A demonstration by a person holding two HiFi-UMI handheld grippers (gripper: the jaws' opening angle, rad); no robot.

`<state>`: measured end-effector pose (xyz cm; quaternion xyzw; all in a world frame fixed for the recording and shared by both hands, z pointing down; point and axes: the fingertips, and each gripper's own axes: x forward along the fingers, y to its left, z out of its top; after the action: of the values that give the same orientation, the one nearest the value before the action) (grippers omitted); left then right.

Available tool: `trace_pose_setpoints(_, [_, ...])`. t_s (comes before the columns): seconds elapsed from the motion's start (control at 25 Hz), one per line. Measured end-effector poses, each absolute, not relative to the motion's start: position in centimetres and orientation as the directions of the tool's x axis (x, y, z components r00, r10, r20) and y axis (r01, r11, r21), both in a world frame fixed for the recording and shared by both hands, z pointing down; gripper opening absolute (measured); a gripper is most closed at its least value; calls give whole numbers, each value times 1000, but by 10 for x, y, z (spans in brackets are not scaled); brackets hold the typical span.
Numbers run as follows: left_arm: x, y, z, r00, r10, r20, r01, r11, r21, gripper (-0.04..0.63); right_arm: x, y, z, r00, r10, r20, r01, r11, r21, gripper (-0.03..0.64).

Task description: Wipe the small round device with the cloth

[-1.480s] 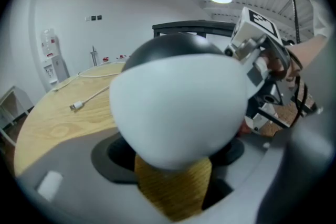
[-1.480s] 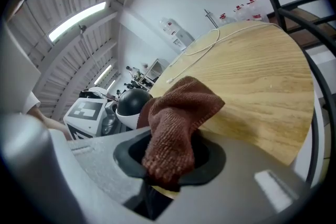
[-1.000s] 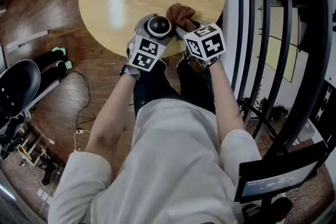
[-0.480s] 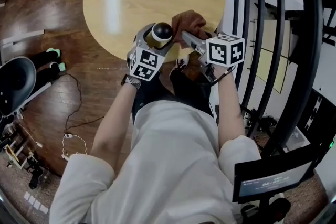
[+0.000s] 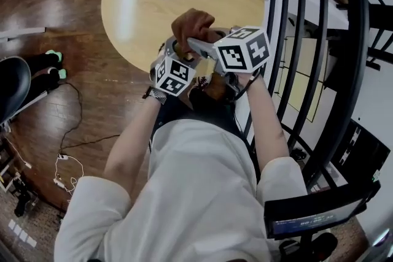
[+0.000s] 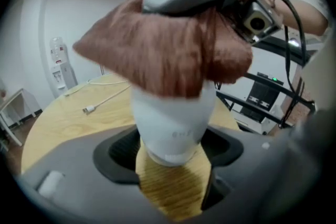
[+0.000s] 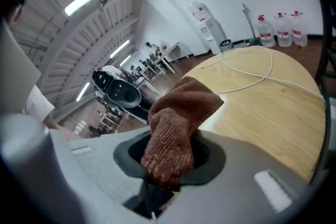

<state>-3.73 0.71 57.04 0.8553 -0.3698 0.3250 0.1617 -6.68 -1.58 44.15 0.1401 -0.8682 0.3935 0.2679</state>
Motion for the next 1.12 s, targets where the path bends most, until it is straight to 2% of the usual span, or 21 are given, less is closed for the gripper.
trace_pose_setpoints(0.32, [-36,5,573,519,-520,679,-722,-691,23,377,-59,-7,456,-647,-7,762,-444,816,-370,104])
trace_pose_setpoints(0.68, [-37,5,569,518,-514,683,-723,-690,29,377,-30,-2,464,-591,-10,807,-464,822,-330,104])
trace_pose_setpoints(0.84, [-39,6,568,519,-515,682,-723,-691,29,377,-16,-13,482,-524,-35,851,-507,816,-279,104])
trace_pose_setpoints(1.12, [-39,7,566,521,-512,683,-724,-689,36,377,-18,-27,499,-491,-44,870,-514,821,-248,104])
